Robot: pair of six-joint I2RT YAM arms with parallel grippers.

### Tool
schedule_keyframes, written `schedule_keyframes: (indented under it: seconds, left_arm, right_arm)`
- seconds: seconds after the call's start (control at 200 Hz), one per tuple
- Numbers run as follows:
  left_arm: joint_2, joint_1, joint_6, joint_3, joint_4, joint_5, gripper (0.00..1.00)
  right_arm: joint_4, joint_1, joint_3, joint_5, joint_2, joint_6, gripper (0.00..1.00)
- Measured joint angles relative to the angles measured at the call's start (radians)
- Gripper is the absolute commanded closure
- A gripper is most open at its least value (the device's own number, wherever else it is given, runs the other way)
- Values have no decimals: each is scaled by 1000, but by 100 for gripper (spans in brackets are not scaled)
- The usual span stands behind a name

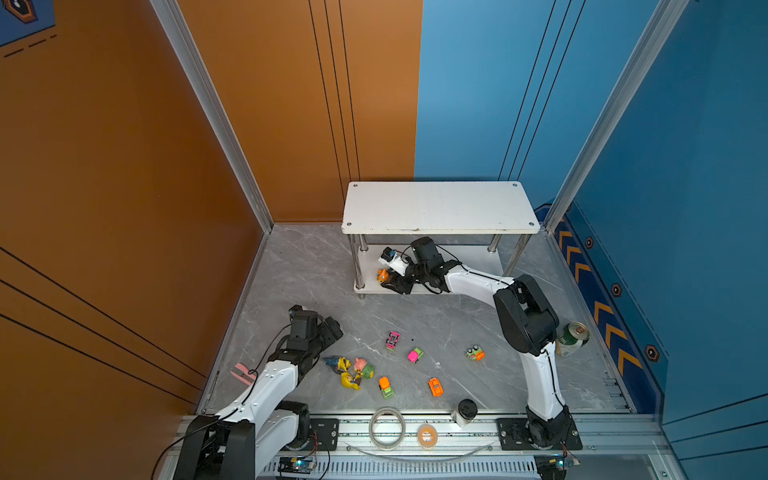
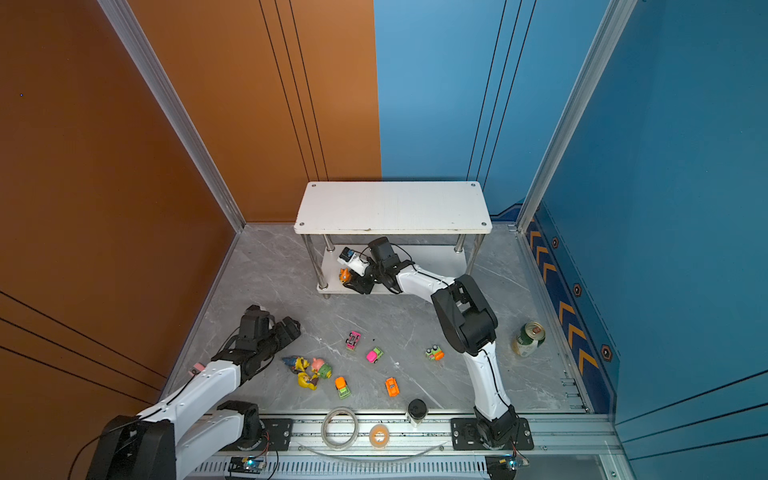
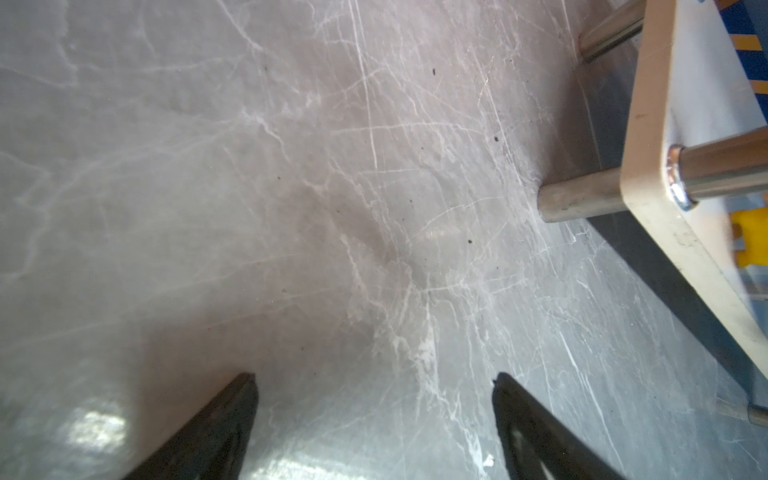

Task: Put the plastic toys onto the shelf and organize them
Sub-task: 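Carry the Charizard with the right gripper onto the lower shelf tier, then open the right gripper to release the Charizard on the lower shelf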

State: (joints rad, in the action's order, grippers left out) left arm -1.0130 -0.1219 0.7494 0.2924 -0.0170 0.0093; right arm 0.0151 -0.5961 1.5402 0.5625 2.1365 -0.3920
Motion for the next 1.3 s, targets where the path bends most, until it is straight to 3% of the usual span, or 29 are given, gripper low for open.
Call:
schedule_keyframes:
  seconds: [0.556, 1.086, 1.191, 1.301]
  left_arm:
    - [3, -10, 0, 2, -6, -2, 9]
    - [79, -11, 0, 2, -60, -2, 7]
    - [92, -11, 0, 2, -62, -3, 7]
    - [96, -11, 0, 2, -62, -5, 7]
  right_arm:
    - [-63, 8, -50, -24, -9, 84, 38]
    - [-144, -8, -208, -25, -147, 190, 38]
    - [-157, -8, -254, -29, -174, 211, 43]
    - [-161, -6, -279, -34, -192, 231, 59]
